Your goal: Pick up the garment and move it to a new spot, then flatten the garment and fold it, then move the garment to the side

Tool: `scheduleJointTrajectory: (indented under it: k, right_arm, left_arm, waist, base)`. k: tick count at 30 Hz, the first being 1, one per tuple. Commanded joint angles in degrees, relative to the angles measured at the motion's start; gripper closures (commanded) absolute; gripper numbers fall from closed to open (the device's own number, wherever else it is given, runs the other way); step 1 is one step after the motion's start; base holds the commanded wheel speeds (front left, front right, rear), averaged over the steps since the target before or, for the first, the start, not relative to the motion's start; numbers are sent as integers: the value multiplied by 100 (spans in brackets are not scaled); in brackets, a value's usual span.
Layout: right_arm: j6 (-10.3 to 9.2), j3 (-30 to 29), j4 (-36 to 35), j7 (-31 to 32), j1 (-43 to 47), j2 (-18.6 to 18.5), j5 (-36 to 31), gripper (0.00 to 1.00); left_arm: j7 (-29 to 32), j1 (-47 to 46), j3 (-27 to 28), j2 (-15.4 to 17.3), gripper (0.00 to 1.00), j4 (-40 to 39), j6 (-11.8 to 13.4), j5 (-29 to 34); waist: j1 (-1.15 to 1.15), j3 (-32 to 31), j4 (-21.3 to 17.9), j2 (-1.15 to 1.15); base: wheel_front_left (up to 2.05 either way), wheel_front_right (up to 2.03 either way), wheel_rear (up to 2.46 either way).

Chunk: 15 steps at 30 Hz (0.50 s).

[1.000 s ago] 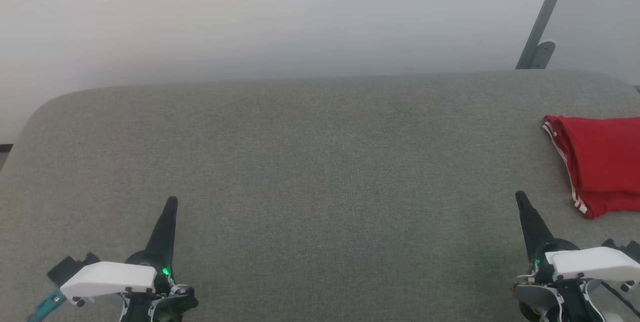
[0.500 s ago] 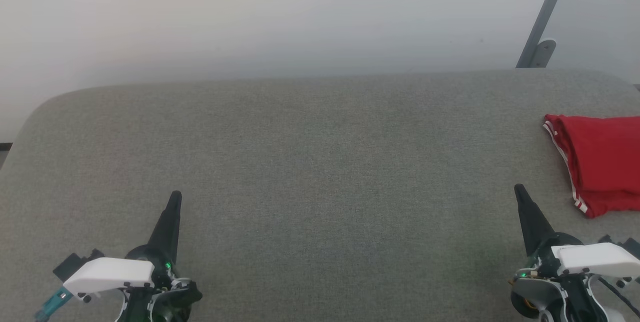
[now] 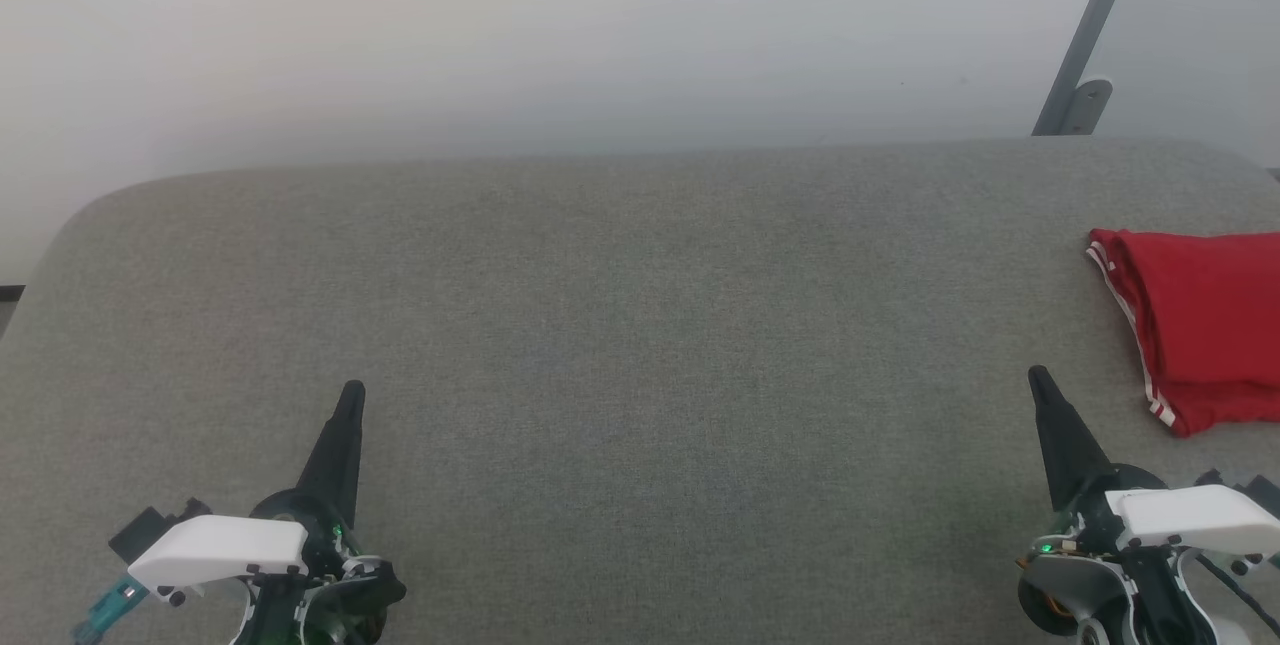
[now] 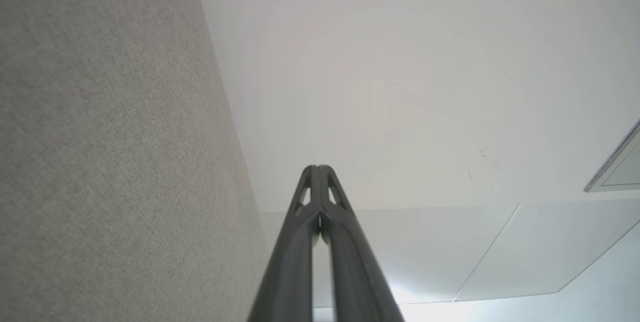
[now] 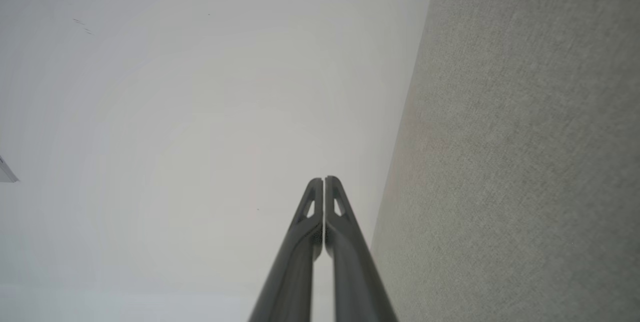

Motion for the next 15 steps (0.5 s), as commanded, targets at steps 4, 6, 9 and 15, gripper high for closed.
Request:
scheduleJointTrajectory:
  k: [4, 6, 9, 15]
  right_arm:
    - [0, -4, -24, 18, -35, 20, 23, 100]
    - [0, -4, -24, 18, -35, 20, 23, 100]
    - [0, -2, -24, 18, -35, 20, 24, 100]
    - [0, -3, -24, 17, -35, 20, 23, 100]
  left_arm:
    - [21, -64, 14, -9, 100, 2, -16, -17]
    - [20, -64, 13, -9, 100, 2, -16, -18]
    - [20, -64, 13, -9, 100, 2, -16, -18]
    - [20, -64, 12, -9, 100, 2, -16, -19]
  waist:
    - [0, 0, 0, 0]
    - [0, 0, 0, 0]
    - [0, 0, 0, 0]
    - [0, 0, 0, 0]
  base:
    - [0, 0, 0]
    - [0, 0, 0]
    - [0, 0, 0]
    - [0, 0, 0]
